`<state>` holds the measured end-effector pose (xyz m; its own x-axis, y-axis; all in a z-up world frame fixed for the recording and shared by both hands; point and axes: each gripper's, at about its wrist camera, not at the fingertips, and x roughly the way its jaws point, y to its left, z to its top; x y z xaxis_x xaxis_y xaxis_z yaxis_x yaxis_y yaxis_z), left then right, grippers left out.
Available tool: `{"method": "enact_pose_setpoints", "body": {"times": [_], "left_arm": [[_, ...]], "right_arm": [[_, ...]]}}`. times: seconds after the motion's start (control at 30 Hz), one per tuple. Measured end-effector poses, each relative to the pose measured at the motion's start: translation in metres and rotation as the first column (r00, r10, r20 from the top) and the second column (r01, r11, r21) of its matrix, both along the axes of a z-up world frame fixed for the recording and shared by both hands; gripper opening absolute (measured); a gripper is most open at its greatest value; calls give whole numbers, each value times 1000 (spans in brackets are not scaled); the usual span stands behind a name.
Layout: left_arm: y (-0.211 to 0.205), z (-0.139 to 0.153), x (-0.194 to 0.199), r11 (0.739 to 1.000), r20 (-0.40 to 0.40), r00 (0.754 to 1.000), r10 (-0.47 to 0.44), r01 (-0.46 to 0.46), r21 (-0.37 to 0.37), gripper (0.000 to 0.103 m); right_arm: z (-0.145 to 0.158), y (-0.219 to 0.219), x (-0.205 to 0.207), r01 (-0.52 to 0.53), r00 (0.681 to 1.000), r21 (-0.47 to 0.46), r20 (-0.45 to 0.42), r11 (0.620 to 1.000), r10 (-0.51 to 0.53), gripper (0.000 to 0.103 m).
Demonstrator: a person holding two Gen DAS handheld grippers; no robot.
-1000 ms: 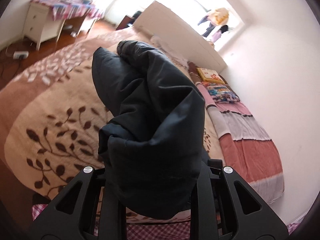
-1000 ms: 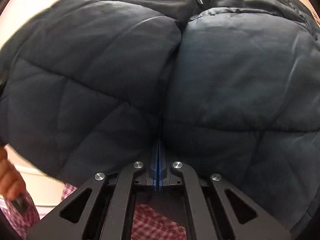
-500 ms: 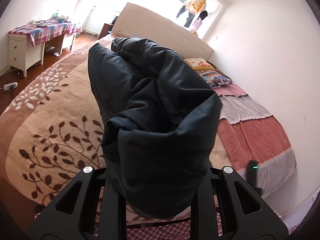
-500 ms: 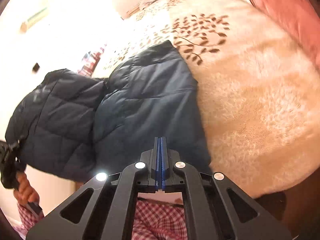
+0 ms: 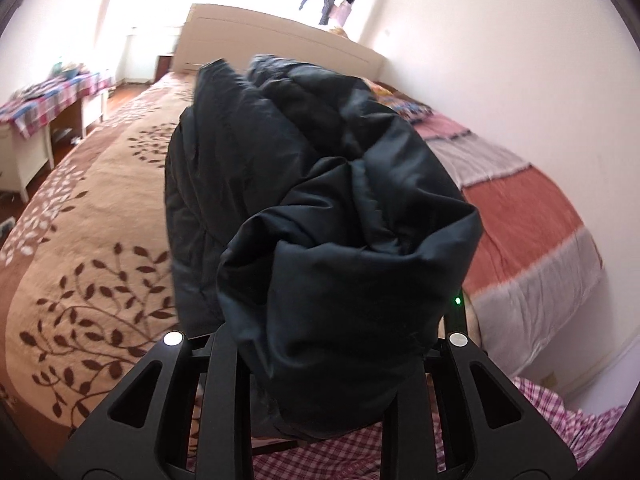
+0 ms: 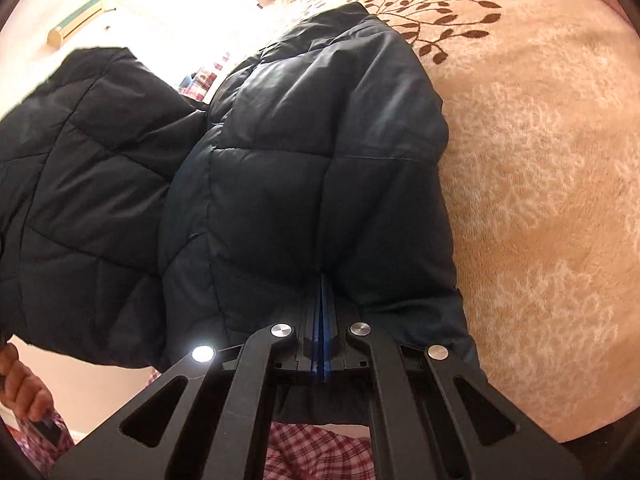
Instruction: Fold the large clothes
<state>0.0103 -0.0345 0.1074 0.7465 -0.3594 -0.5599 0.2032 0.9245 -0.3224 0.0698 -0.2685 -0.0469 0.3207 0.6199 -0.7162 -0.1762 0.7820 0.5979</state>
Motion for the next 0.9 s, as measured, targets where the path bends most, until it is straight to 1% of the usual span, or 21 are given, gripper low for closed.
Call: {"method": "enact_pose_setpoints", "body": {"times": [0.17,0.23,0.33,0.4,0.5,0.6,0.77,0.83,0.9], "left_arm": [[-40,-13,11,996,-30,996,-81,82,26,24],[-63,-23,16,991,-42,992,-119,121,55,27],[-92,-40,23,978,-59,984,-169,175,113,30],[-113,-55,26,965,-78,975,-210,219,146,33],[-134,-71,26,952,-103,965,-239,254,172,36],[-142,-83,26,946,-114,962,-249,266,185,38],[-138,-101,32,939,-122,961,-250,271,211,44],[-140,-104,30,938,-113,964,-241,262,228,45],[-140,-105,32,941,-118,965,-236,257,218,48]], "right_arm": [[-11,-18,-1,19,999,96,-50,995,-15,0],[-15,-22,0,25,998,131,-61,991,-17,0],[-17,-28,-2,27,998,150,-66,988,-17,0],[-22,-29,-1,27,997,163,-71,986,-16,0],[-25,-36,-2,36,996,191,-90,981,-19,0],[-28,-42,-5,45,994,212,-102,976,-23,0],[-32,-50,-10,62,993,238,-109,969,-36,0],[-33,-53,-12,69,992,243,-115,968,-42,0],[-34,-56,-13,76,991,247,-123,966,-46,0]]}}
